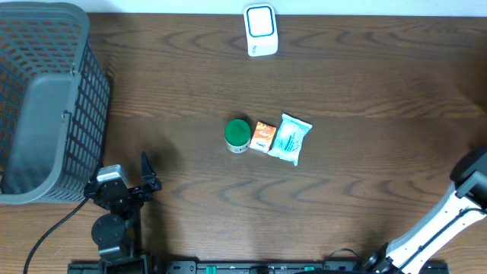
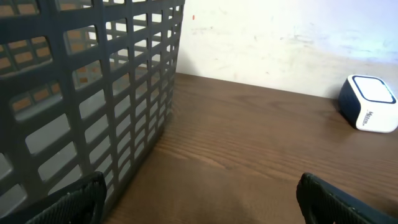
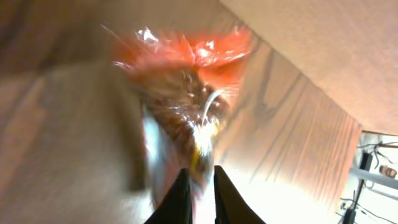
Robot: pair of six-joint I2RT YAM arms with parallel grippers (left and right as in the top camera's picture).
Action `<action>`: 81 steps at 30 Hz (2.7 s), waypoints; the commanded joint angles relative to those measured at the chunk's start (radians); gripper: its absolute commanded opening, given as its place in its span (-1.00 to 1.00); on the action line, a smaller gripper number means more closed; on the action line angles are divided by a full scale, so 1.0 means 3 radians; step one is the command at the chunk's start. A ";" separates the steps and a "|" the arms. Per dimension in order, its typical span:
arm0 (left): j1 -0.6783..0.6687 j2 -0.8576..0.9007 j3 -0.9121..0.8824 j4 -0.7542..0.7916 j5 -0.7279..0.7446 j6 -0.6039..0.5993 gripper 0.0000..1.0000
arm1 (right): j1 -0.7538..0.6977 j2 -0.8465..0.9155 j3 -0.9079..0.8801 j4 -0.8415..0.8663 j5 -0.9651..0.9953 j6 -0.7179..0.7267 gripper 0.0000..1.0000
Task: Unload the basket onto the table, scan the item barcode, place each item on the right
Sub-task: 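Move the bar to the table's right edge and release it, then reach the right gripper back toward the mint-green wipe pack, then grasp the mint-green wipe pack with the right gripper and lift it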
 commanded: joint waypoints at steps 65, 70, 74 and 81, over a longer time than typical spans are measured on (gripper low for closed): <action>-0.0014 -0.0024 -0.0064 -0.0097 0.0019 0.0020 0.95 | 0.3618 -0.0373 -0.1409 -0.0674 -0.1952 0.1740 0.39; -0.0014 -0.0024 -0.0064 -0.0097 0.0018 0.0020 0.96 | 0.3627 -0.0373 -0.1537 -0.0367 -0.1708 0.1690 0.40; -0.0014 -0.0024 -0.0064 -0.0097 0.0019 0.0020 0.96 | 0.3627 -0.0373 -0.1789 0.0177 -0.1708 0.1292 0.40; -0.0014 -0.0022 -0.0064 -0.0097 0.0018 0.0022 0.96 | 0.3596 -0.0374 -0.1986 0.0378 -0.1759 0.1073 -0.97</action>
